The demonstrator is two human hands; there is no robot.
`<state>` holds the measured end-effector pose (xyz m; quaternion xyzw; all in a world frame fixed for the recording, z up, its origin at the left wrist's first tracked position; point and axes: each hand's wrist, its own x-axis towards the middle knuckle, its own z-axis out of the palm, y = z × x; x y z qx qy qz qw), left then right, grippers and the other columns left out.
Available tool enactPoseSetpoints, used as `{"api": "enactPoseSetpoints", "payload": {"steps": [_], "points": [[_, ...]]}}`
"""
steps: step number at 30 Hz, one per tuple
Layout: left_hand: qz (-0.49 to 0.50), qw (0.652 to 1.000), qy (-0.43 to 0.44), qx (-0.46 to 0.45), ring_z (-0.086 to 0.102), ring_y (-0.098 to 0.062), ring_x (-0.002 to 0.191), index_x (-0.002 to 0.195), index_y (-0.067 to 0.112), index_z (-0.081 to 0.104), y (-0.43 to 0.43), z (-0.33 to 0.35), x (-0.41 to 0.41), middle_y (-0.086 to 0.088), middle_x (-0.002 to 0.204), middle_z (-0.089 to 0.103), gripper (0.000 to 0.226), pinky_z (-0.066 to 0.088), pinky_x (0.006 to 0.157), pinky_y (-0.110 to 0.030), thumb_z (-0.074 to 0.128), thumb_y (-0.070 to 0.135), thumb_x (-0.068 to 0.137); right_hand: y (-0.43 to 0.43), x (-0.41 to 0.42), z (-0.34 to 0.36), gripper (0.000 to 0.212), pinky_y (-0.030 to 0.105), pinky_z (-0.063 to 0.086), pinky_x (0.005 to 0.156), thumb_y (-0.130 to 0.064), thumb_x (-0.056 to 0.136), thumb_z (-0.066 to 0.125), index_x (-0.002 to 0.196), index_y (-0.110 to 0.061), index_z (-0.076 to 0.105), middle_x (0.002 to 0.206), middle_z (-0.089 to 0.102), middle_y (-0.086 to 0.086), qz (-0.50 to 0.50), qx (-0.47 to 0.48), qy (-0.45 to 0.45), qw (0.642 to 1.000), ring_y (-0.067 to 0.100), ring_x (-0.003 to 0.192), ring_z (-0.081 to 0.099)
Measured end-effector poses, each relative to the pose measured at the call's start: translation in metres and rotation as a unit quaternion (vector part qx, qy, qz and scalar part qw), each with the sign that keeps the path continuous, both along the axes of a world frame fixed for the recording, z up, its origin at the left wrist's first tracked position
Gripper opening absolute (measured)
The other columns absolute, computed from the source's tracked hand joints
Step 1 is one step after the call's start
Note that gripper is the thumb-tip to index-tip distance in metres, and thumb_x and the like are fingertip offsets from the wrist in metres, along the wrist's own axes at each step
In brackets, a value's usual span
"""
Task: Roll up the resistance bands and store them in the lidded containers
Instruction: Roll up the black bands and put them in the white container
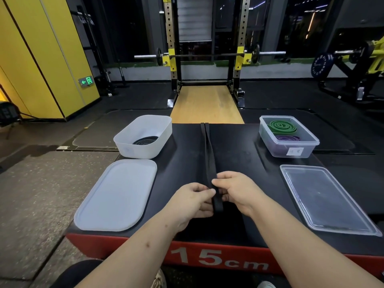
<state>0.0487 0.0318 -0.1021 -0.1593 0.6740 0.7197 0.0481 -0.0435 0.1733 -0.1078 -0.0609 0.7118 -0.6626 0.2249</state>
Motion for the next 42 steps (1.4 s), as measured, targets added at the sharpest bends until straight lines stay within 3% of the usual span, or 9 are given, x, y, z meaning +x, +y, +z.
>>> {"api": "enactPoseSetpoints", "payload": {"steps": [5,10,13,18,23,28,31,36,42], "points": [[0.027,0.999,0.002,-0.04,0.07,-0.016,0.064,0.097,0.001,0.068,0.003,-0.004,-0.007,-0.006,0.072,0.071,0.012,0.061,0.068,-0.035,0.065,0.012,0.097,-0.005,-0.011,-0.003,0.004,0.032,0.05,0.059,-0.015,0.092,0.075,0.091,-0.014,0.072,0.073,0.069,0.001,0.047,0.068,-0.002,0.997,0.016,0.066,0.063],[-0.002,1.0,-0.001,-0.015,0.059,-0.008,0.052,0.087,0.006,0.065,0.003,-0.001,-0.006,0.005,0.055,0.06,0.011,0.055,0.062,-0.029,0.061,0.007,0.098,-0.02,-0.031,0.0,0.016,0.038,0.062,0.071,-0.015,0.1,0.067,0.115,-0.012,0.065,0.098,0.073,0.01,-0.009,0.013,-0.035,0.999,0.025,0.085,0.074],[-0.013,1.0,0.002,-0.007,0.058,-0.008,0.053,0.09,0.005,0.063,0.001,0.0,-0.006,0.004,0.057,0.059,0.009,0.055,0.062,-0.029,0.06,0.008,0.098,-0.03,-0.044,0.005,0.008,0.046,0.064,0.084,-0.011,0.102,0.062,0.109,-0.007,0.062,0.102,0.069,0.017,-0.021,-0.027,-0.058,0.998,0.033,0.092,0.076],[-0.011,1.0,0.01,-0.009,0.058,-0.01,0.055,0.092,0.006,0.066,-0.001,0.0,-0.007,0.002,0.061,0.059,0.008,0.054,0.06,-0.027,0.061,0.009,0.098,-0.047,-0.066,0.014,0.012,0.038,0.064,0.068,-0.008,0.101,0.063,0.109,0.002,0.064,0.095,0.072,0.017,-0.035,-0.048,-0.092,0.994,0.028,0.077,0.076],[0.036,0.999,0.027,0.014,0.061,-0.019,0.066,0.088,0.014,0.069,-0.008,-0.001,-0.015,-0.007,0.074,0.064,0.014,0.06,0.072,-0.042,0.061,0.013,0.099,-0.053,-0.09,0.033,0.012,0.042,0.062,0.085,-0.004,0.103,0.054,0.106,-0.007,0.065,0.098,0.074,0.011,-0.036,-0.227,-0.086,0.969,0.026,0.093,0.074],[-0.027,1.0,0.003,-0.007,0.063,-0.012,0.056,0.09,0.003,0.061,-0.001,0.002,-0.005,0.001,0.059,0.061,0.011,0.059,0.063,-0.035,0.056,0.005,0.1,-0.058,-0.09,0.004,0.013,0.042,0.062,0.083,0.002,0.103,0.05,0.103,0.003,0.062,0.102,0.067,0.016,-0.05,-0.092,-0.138,0.985,0.033,0.093,0.074],[-0.04,0.999,-0.001,-0.001,0.066,-0.015,0.061,0.093,0.002,0.061,-0.004,0.001,-0.005,-0.004,0.063,0.065,0.01,0.061,0.068,-0.038,0.056,0.006,0.101,-0.057,-0.095,0.001,0.014,0.039,0.063,0.084,-0.005,0.103,0.055,0.108,0.003,0.066,0.108,0.071,0.018,-0.061,-0.09,-0.139,0.984,0.03,0.093,0.076],[-0.067,0.997,-0.012,-0.021,0.064,-0.019,0.058,0.091,0.004,0.058,-0.007,0.002,-0.007,-0.008,0.065,0.065,0.009,0.059,0.066,-0.037,0.058,0.007,0.1,-0.058,-0.102,0.003,0.014,0.032,0.062,0.067,-0.005,0.103,0.059,0.115,0.001,0.062,0.11,0.073,0.024,-0.095,-0.119,-0.138,0.979,0.028,0.086,0.076],[-0.081,0.988,-0.028,-0.126,0.065,-0.018,0.058,0.092,0.002,0.066,-0.01,0.002,-0.019,-0.004,0.07,0.07,0.018,0.059,0.061,-0.034,0.071,0.02,0.091,-0.056,-0.104,0.011,0.017,0.039,0.061,0.084,0.007,0.102,0.055,0.093,-0.007,0.061,0.097,0.073,0.018,-0.082,-0.088,-0.096,0.988,0.027,0.089,0.074]]}}
